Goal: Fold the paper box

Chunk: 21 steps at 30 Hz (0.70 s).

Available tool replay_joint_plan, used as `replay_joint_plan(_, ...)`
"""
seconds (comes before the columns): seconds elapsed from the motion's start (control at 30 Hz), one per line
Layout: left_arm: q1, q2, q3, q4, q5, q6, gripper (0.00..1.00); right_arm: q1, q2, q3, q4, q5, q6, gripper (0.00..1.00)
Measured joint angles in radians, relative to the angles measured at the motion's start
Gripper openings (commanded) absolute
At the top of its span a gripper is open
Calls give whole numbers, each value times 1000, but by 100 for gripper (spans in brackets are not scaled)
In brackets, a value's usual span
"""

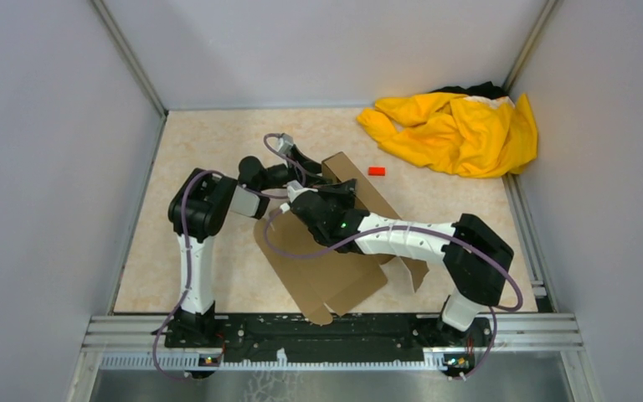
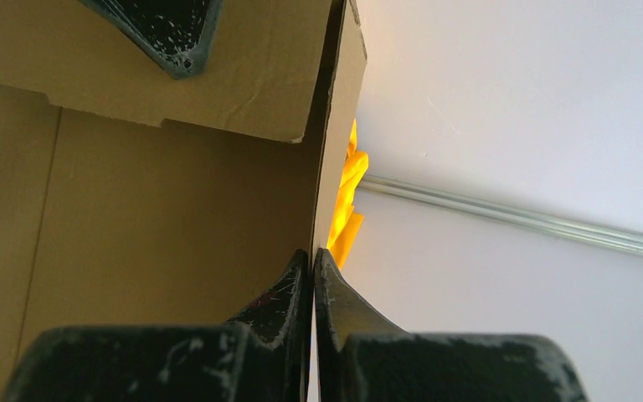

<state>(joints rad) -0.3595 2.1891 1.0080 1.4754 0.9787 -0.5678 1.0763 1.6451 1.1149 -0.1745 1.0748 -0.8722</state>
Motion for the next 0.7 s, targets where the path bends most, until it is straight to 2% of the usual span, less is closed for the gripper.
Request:
replay_joint_plan(0.27, -38, -24, -40, -16, -103, 71, 59, 2, 6, 0, -6, 9, 6, 0)
replay_joint_plan(0.7, -101, -52, -99, -21, -325, 159, 29, 2, 14, 0, -6, 27, 37, 0)
